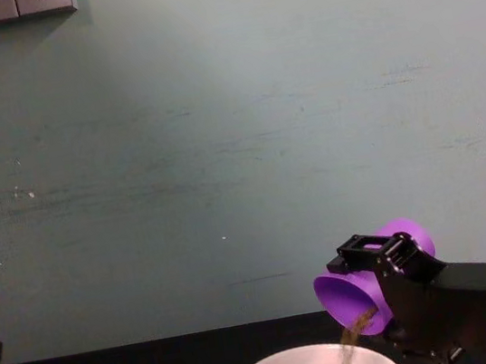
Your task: Pick up the cup and pour the mung beans from the cup into the bowl.
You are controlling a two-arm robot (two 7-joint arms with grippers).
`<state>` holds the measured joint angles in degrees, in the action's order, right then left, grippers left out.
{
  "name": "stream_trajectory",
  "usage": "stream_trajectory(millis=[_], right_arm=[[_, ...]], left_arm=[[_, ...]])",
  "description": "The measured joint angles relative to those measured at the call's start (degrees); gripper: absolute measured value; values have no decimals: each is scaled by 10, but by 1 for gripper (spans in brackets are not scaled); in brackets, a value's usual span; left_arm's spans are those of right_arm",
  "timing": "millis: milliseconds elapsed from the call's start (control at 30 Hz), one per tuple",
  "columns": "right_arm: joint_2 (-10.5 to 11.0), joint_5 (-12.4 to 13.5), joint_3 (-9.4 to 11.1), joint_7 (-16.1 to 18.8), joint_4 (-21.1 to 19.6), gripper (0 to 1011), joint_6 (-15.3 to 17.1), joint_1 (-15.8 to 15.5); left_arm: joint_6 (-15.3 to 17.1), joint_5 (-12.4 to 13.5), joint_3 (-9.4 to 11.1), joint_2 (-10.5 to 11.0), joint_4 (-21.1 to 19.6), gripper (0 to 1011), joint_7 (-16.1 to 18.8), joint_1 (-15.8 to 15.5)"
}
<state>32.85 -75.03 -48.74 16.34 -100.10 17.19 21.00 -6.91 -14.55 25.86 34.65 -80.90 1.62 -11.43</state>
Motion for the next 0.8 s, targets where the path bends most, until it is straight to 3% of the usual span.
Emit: stream_trajectory(millis=[300, 800], right_arm=[[-3, -42, -4, 14, 5, 716, 2, 2], [-12, -77, 5, 16, 12, 716, -3, -5]], left_arm=[[0, 0, 0, 0, 0, 1000, 0, 0], [0, 0, 0, 0, 0, 1000, 0, 0]])
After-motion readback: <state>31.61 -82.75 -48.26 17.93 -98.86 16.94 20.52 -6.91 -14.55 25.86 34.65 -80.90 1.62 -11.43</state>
